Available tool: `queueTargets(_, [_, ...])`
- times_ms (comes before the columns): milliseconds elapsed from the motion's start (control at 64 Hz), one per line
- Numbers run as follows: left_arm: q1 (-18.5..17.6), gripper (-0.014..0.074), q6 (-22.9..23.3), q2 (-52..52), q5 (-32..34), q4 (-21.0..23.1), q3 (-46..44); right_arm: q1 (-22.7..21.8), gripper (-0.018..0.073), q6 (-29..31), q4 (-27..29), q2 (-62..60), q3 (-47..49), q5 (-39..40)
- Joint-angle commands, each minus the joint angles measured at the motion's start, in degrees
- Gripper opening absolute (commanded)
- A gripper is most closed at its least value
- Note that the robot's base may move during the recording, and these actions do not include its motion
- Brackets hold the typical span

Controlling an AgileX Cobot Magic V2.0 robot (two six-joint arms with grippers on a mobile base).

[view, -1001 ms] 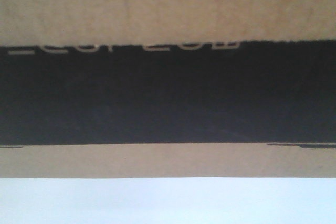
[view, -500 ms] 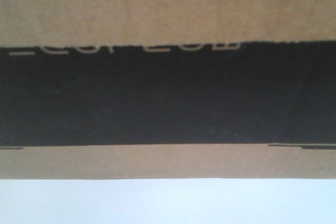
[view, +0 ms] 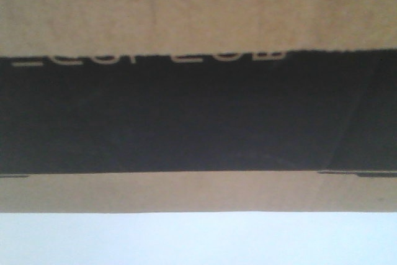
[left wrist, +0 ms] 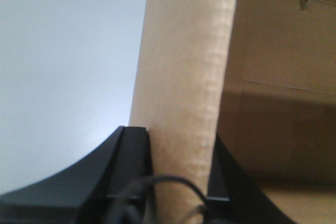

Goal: Grab box from left shelf to table start

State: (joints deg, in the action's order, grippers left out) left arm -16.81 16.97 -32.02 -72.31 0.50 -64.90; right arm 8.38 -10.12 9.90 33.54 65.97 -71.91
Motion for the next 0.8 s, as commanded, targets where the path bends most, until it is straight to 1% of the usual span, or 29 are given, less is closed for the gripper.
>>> queueTargets(0, [0.07, -0.0013, 2.25, 0.27, -4.19, 3.85, -2.35, -0.41, 0.0022, 0.24, -2.38, 0.33, 1.51, -1.42])
queueTargets(782, [0.07, -0.0013, 2.25, 0.27, -4.02, 4.17, -2.17, -0.41, 0.0022, 0.24, -2.38, 0.27, 1.49, -1.44])
